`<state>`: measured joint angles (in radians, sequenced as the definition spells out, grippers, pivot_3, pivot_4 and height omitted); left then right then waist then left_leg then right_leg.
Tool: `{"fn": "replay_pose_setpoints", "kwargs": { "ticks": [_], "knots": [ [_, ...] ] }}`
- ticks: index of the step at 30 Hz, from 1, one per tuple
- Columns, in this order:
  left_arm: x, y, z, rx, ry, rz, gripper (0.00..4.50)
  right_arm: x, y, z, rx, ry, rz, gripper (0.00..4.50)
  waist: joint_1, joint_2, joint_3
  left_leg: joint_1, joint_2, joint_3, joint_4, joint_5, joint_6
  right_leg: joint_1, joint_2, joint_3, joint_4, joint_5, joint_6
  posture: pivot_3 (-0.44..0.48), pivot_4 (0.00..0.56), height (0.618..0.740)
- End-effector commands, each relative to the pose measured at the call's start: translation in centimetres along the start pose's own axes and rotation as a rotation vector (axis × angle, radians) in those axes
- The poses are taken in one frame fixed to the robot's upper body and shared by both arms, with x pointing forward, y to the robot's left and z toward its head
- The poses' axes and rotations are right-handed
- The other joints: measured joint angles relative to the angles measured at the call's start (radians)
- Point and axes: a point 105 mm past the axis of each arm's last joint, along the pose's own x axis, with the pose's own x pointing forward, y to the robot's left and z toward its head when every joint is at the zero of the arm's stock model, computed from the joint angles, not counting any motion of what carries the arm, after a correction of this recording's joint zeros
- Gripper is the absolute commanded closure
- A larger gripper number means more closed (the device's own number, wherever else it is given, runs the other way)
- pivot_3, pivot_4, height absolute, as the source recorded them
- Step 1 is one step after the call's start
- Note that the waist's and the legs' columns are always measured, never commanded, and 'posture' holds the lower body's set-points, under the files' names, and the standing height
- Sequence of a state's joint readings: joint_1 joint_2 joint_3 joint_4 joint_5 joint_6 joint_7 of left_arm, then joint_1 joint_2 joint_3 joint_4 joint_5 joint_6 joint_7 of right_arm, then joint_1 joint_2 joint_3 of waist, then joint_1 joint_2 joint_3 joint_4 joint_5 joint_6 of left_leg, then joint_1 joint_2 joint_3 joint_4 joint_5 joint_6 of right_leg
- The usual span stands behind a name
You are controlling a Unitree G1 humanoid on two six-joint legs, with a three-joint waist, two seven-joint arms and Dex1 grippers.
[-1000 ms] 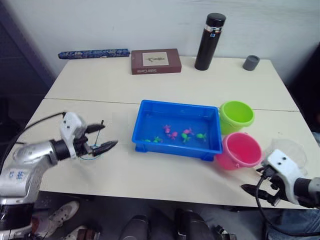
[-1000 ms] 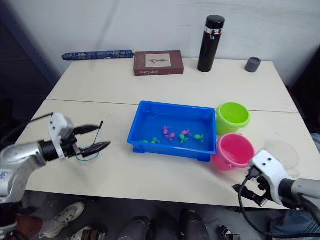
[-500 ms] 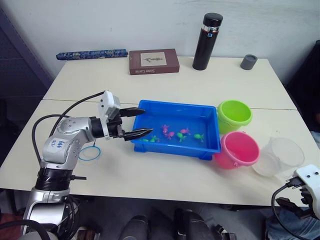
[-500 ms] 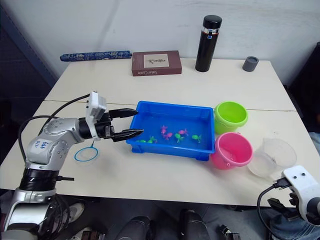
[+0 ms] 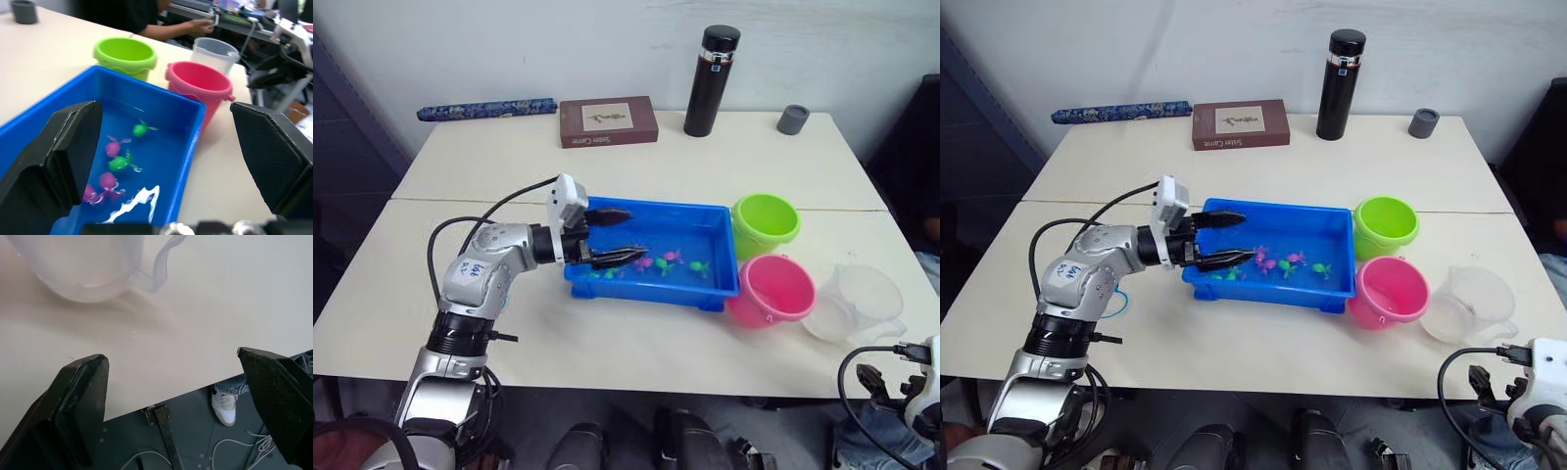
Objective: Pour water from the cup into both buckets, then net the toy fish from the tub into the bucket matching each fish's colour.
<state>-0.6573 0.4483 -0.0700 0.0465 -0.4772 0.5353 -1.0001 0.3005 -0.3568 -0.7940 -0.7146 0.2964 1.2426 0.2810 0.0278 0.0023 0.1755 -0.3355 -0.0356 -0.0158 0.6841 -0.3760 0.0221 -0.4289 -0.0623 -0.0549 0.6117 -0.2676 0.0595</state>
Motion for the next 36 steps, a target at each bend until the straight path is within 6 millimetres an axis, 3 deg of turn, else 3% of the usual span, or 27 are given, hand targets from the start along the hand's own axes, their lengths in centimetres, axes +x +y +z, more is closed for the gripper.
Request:
{"fn": "replay_pose_setpoints", "kwargs": {
  "ticks": [1,19,36],
  "knots": [
    [0.6,-1.0,1.2,0.026,-0.029,-0.075,0.0,-0.6,-0.5,1.2,0.063,-0.091,-0.057,0.03,-0.002,0.0,0.0,0.0,0.0,0.0,0.0,0.0,0.0,0.0,0.0,0.0,0.0,0.0,0.0,0.0,0.15,0.739],
    [1.1,-2.6,0.4,0.017,-0.009,-0.201,0.0,1.4,0.6,3.0,0.266,-0.204,-0.085,0.03,-0.005,0.001,0.0,0.0,0.0,0.001,0.0,0.001,0.002,-0.001,0.0,0.002,0.002,0.0,0.0,0.0,0.15,0.739],
    [0.6,-3.3,0.3,0.067,0.065,-0.21,0.0,3.6,-0.4,3.7,0.331,-0.264,-0.199,0.03,-0.008,0.001,-0.001,0.0,0.0,0.002,0.0,0.001,0.003,-0.003,0.0,0.004,0.004,0.0,-0.001,0.0,0.15,0.739]
  ]
}}
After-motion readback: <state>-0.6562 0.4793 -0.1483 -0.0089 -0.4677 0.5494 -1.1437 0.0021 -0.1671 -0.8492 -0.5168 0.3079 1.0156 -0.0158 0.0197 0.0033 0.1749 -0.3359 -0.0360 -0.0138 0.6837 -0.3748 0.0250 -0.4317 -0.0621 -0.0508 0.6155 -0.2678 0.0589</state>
